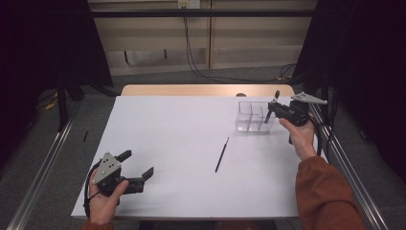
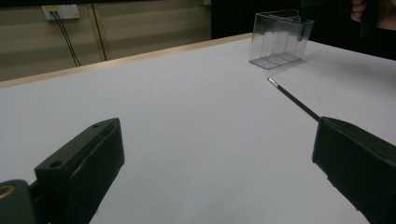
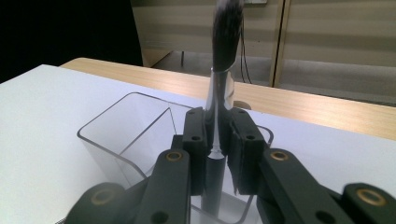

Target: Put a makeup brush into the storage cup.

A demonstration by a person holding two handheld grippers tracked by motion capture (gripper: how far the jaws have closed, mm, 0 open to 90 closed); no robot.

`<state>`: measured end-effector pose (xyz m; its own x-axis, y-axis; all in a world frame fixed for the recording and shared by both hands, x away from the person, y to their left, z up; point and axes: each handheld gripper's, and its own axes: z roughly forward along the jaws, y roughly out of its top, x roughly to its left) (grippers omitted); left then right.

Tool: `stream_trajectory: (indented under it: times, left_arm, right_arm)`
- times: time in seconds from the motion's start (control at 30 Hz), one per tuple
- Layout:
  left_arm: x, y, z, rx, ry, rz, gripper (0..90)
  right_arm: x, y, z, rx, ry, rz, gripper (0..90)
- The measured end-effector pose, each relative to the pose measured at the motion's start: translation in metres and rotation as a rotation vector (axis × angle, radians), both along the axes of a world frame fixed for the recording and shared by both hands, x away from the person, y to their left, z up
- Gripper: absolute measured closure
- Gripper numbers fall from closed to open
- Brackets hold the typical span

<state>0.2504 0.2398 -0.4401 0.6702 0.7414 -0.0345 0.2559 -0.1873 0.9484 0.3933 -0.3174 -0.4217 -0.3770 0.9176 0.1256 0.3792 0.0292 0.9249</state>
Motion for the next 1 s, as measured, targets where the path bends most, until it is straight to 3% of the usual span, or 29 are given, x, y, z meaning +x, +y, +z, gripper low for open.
stream_trajectory:
  times: [0.3,0.6,0.7,1.0]
  left_arm:
    - [0.001,-0.003,-0.001,0.029,-0.009,-0.013,2.3]
    - [0.000,-0.004,-0.001,-0.011,-0.015,-0.002,2.3]
    - [0.000,-0.004,0.000,-0.014,-0.018,-0.005,2.3]
    - [0.000,-0.003,0.000,-0.050,-0.016,0.018,2.3]
  right_arm:
    - [0.001,0.001,-0.002,-0.003,-0.010,0.008,70.7]
    - [-0.002,-0.002,-0.004,0.018,-0.021,-0.022,45.3]
    - [-0.005,-0.005,-0.004,0.014,-0.033,-0.061,33.9]
    - [-0.018,-0.010,-0.003,0.009,-0.017,-0.049,9.5]
